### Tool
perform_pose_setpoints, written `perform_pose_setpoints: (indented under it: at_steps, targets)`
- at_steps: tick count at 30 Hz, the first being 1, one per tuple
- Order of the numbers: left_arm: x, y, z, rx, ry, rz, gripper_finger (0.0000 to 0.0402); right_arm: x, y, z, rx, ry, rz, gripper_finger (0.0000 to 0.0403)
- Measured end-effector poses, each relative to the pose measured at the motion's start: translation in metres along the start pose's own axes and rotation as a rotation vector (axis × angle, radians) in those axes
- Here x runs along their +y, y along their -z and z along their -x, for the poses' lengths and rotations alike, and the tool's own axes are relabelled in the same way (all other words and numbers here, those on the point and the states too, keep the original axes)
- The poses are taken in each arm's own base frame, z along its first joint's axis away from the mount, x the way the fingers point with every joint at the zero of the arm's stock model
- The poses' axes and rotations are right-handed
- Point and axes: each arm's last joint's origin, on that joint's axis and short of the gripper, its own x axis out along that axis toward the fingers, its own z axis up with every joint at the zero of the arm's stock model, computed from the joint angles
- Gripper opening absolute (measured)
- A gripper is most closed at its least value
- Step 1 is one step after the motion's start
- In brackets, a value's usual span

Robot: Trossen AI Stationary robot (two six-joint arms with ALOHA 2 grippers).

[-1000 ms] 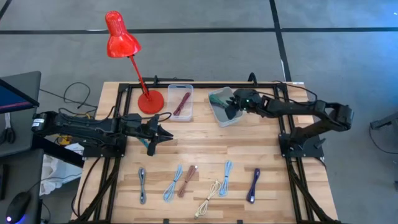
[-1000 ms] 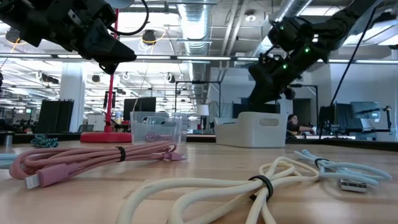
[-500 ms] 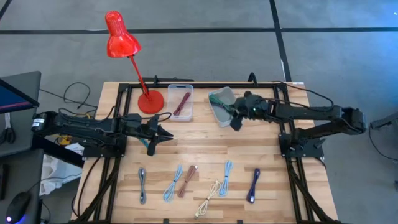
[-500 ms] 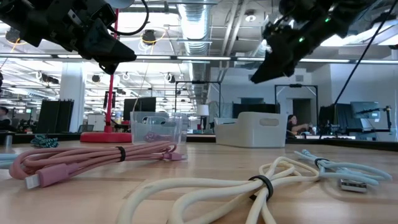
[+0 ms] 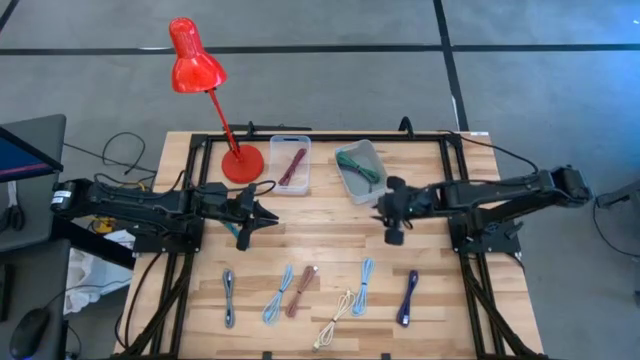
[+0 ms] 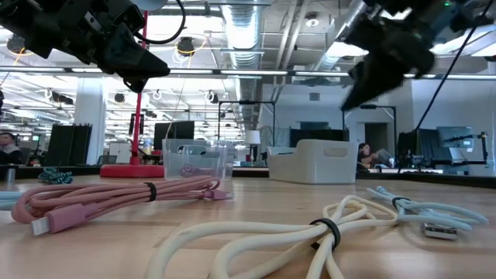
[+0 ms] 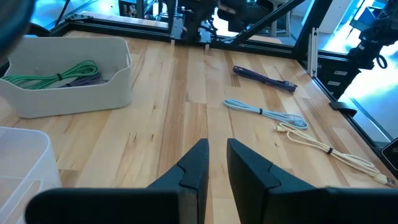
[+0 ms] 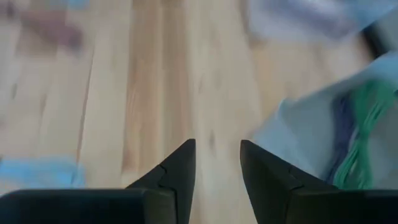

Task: Pick & Place USB Port
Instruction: Put the dark blue USB cable into the transparent bin

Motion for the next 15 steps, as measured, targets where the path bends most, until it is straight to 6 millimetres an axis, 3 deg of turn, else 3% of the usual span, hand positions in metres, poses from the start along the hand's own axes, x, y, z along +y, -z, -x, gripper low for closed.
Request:
perform_pose_setpoints:
  at_steps: [8,15]
  targets:
    - [0.0,0.0,0.0,0.0,0.0,0.0,0.0057,0.017,0.01,0.005,0.094,-0.072,0.014,0.0118]
    - [0.0,0.0,0.0,0.0,0.0,0.0,0.0057,0.03,0.028,0.014,0.286,-0.217,-0.033,0.0118]
